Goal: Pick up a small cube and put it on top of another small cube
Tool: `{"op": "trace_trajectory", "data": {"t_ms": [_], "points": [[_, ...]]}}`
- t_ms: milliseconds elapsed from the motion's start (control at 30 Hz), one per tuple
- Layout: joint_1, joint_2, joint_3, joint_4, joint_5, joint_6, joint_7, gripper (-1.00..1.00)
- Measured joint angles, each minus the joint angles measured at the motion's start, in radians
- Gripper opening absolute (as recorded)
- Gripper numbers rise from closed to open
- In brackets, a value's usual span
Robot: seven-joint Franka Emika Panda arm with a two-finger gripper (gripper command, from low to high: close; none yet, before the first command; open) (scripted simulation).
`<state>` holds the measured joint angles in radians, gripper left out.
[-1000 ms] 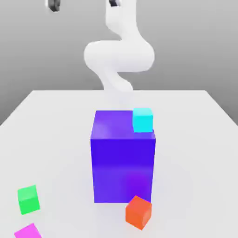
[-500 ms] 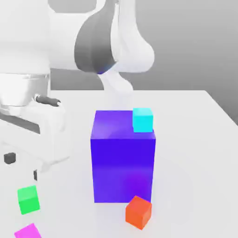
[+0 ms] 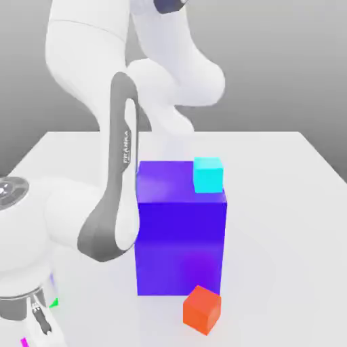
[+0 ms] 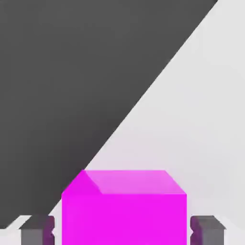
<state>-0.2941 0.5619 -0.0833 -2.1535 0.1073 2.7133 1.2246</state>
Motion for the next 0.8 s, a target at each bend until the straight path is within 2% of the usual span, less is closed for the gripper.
{"op": "trace_trajectory", "data": {"t_ms": [100,233,533,700,733,800], "points": [[-0.001,0.004,0.0,0.001,0.001,0.003,0.0,-1.0],[0.012,-0.117,-0.018,-0.029,-0.018,-0.089,0.013,-1.0],[-0.049,-0.429,-0.128,-0.33,-0.053,-0.1,0.066,-1.0],[-0.084,-0.308,-0.098,-0.351,0.013,0.04,0.021,-1.0],[-0.089,-0.291,-0.092,-0.351,0.022,0.056,0.015,1.0],[-0.089,-0.291,-0.092,-0.351,0.022,0.056,0.015,1.0]]}}
